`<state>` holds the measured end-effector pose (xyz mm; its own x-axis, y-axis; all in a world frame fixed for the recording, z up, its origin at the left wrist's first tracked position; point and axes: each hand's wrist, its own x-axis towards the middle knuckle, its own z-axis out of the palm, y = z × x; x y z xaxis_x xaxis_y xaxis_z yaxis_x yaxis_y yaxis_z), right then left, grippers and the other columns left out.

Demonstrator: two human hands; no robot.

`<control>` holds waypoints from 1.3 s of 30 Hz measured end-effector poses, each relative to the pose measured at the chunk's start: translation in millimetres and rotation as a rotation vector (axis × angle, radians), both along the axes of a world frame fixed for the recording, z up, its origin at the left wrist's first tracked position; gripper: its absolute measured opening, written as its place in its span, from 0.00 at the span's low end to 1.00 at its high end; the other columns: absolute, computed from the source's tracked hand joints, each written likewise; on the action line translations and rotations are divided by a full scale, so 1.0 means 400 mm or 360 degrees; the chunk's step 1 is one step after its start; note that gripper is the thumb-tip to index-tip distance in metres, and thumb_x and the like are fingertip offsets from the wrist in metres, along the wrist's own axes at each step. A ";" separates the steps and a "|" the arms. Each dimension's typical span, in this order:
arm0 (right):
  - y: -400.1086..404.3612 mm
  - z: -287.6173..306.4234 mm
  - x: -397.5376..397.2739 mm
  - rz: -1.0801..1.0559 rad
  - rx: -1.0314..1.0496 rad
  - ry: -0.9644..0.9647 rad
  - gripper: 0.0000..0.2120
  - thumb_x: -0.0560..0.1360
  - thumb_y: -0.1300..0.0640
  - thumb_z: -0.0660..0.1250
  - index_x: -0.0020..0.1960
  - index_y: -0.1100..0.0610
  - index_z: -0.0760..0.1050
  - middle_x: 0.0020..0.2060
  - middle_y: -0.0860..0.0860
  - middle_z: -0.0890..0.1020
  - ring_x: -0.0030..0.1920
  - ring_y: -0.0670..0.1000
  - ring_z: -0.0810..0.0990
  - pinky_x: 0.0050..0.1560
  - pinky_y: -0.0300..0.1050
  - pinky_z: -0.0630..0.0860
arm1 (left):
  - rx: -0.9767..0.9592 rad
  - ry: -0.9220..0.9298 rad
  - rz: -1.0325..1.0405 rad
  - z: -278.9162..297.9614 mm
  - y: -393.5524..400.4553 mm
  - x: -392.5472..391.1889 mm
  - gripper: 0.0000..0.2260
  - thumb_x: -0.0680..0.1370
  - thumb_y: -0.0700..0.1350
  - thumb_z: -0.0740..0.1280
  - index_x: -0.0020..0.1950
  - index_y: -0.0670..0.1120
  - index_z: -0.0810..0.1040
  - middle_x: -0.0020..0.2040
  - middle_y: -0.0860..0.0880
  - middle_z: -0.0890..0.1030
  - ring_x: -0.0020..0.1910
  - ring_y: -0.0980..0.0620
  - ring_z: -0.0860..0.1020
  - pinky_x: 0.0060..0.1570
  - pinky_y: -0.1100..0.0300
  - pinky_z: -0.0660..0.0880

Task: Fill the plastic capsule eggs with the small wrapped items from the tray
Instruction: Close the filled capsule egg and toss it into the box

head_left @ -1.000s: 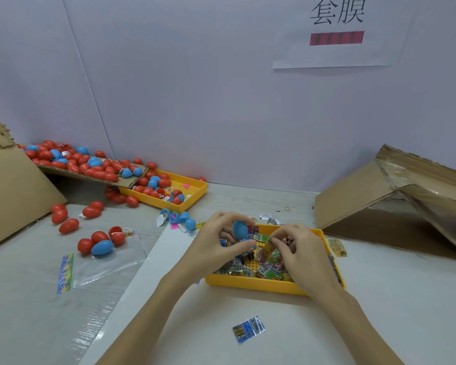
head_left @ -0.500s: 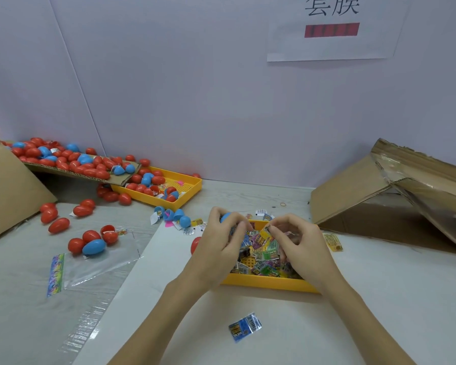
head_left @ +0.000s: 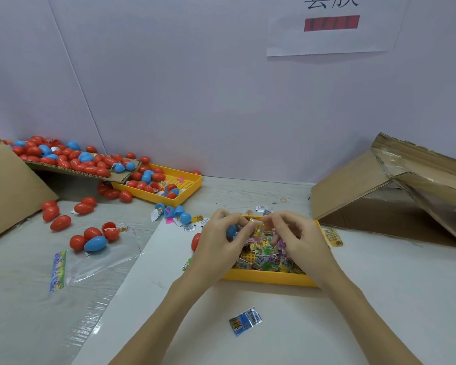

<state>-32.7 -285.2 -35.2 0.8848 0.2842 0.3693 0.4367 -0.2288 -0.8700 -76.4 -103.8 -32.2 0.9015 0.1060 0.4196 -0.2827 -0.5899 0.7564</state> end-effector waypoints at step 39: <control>-0.006 0.011 0.006 0.0189 -0.0004 0.0337 0.12 0.85 0.56 0.61 0.46 0.54 0.79 0.39 0.55 0.86 0.33 0.47 0.81 0.30 0.36 0.74 | -0.0578 0.0193 -0.0147 0.005 -0.001 0.004 0.09 0.82 0.46 0.67 0.61 0.46 0.79 0.51 0.49 0.84 0.45 0.54 0.85 0.45 0.66 0.80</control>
